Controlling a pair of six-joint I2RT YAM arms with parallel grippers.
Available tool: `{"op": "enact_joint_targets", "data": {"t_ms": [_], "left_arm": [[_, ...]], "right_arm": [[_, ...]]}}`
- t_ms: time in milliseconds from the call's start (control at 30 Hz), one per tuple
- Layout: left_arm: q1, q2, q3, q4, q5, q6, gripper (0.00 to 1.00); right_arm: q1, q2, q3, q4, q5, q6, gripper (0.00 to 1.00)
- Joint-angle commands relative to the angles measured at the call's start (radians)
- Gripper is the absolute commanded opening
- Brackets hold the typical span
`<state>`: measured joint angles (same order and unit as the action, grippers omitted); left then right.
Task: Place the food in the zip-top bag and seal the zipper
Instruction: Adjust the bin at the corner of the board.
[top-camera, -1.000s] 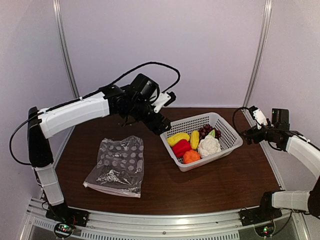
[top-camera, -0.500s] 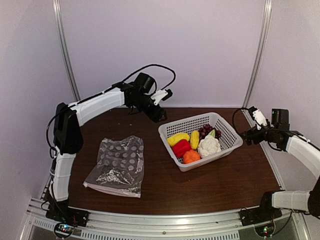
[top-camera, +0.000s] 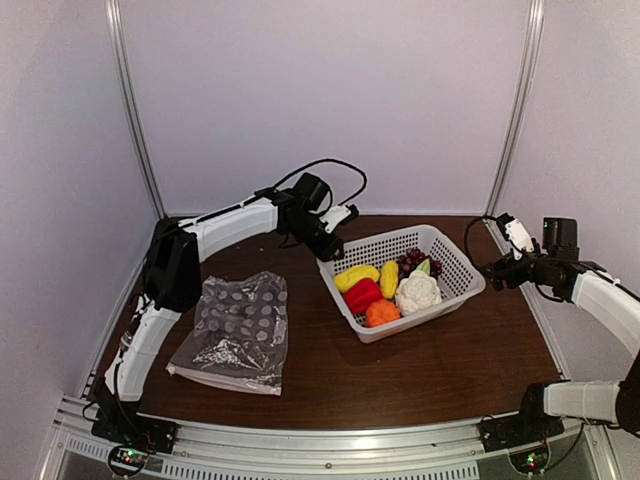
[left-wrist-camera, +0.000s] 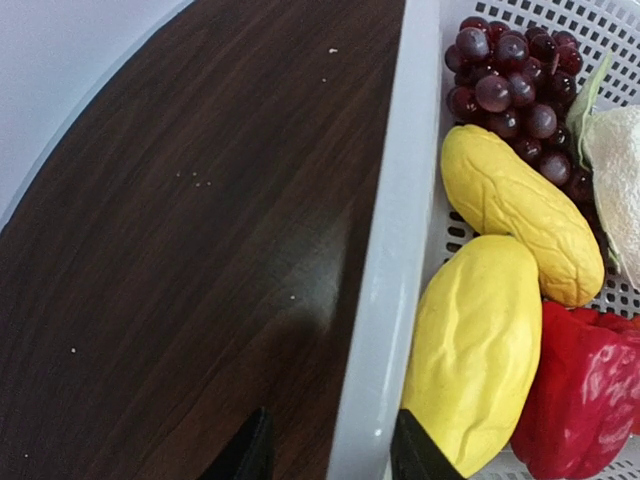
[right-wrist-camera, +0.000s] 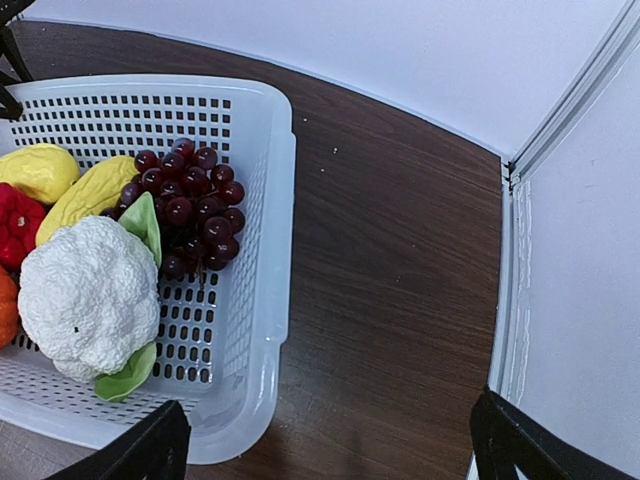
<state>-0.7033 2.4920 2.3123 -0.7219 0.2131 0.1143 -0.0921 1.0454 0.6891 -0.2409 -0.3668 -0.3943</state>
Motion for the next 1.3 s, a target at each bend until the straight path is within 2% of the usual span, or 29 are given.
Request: {"op": "enact_joint_targets", "data": {"t_ms": [0,100,233,333,500,567,633,700,833,967,1033,1133,1267], "left_arm": [[0.001,-0.009,0.033,0.029,0.003,-0.018,0.33],[0.001,-0.024,0.006,0.027,-0.003,-0.039,0.15],[0.001,-0.052,-0.036,0.020,-0.019,-0.067,0.00],[0.001,-0.084,-0.078,0.014,-0.015,-0.108,0.00],[-0.003,-0.225,-0.268,0.041,-0.026,-0.329,0.00],[-0.016,-0.324,-0.422,0.128,-0.034,-0.441,0.00],[-0.046,-0.435,-0.641,0.259,-0.073,-0.594,0.00],[-0.098,-0.517,-0.779,0.373,-0.099,-0.719,0.00],[-0.200,-0.567,-0.903,0.506,-0.147,-0.942,0.00],[-0.303,-0.533,-0.929,0.627,-0.197,-1.087,0.00],[-0.342,-0.508,-0.914,0.663,-0.234,-1.143,0.02],[-0.368,-0.486,-0.885,0.676,-0.221,-1.193,0.14],[-0.384,-0.496,-0.863,0.643,-0.214,-1.161,0.35]], "right_arm": [[-0.008,0.002,0.007,-0.009,-0.003,-0.005,0.99],[-0.008,0.006,0.007,-0.010,-0.003,-0.006,0.99],[-0.008,0.004,0.007,-0.012,-0.004,-0.009,0.99],[-0.008,0.002,0.006,-0.012,-0.003,-0.010,0.99],[-0.008,-0.008,0.008,-0.014,0.006,-0.008,0.99],[-0.008,-0.011,0.007,-0.011,0.008,-0.005,0.99],[-0.008,-0.012,0.007,-0.009,0.008,-0.006,0.99],[-0.008,-0.009,0.007,-0.009,0.009,-0.004,0.99],[-0.008,0.004,0.012,-0.011,-0.002,0.000,0.99],[-0.008,0.025,0.025,-0.028,-0.010,0.004,0.99],[-0.008,0.031,0.028,-0.032,-0.010,0.005,0.98],[-0.008,0.022,0.026,-0.032,-0.007,0.008,0.98],[-0.008,0.006,0.021,-0.028,-0.004,0.008,0.99]]}}
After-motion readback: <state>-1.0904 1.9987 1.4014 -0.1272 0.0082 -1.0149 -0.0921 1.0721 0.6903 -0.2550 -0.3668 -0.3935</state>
